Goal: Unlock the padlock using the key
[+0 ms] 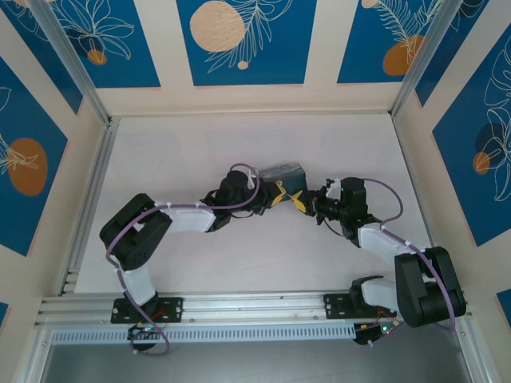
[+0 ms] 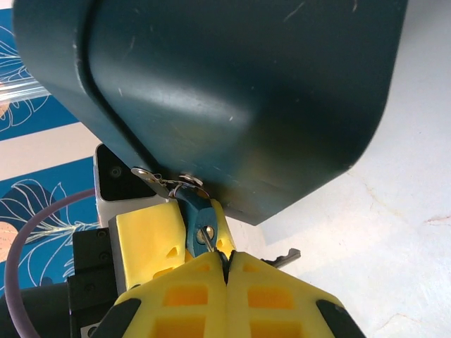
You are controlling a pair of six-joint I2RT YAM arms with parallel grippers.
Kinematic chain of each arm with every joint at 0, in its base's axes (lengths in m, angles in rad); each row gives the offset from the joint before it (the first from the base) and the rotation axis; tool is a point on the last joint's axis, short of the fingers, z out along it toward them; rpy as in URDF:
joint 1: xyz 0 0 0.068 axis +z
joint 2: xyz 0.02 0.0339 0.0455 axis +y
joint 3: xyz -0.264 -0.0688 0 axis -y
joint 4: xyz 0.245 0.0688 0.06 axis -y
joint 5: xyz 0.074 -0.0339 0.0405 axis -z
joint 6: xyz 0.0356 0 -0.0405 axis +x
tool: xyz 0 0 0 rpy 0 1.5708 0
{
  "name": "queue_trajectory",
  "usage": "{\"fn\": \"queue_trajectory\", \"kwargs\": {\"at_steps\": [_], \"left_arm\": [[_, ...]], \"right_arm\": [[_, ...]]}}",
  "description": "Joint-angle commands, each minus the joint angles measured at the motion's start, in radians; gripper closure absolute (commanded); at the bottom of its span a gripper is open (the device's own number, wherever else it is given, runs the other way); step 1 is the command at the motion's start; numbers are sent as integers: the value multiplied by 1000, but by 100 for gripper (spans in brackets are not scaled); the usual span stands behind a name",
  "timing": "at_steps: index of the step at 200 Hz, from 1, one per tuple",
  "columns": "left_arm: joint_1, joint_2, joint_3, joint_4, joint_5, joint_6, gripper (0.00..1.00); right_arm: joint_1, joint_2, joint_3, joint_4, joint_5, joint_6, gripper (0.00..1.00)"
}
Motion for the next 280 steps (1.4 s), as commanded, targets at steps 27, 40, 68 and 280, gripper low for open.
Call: {"fn": "queue_trajectory", "kwargs": {"at_steps": [27, 40, 68, 280], "left_arm": [[-3, -42, 23, 47, 5, -5, 100], [-4, -43, 24, 46, 2, -5, 100], [-5, -41, 29, 47, 2, -7, 100], [-40, -41, 31, 102, 9, -46, 100]], "right_arm": [[12, 13, 32, 13, 8, 6, 100], [15, 16, 33, 15, 9, 6, 100], [24, 20, 34, 18, 13, 8, 100], [6, 145, 102, 118, -82, -234, 100]]}}
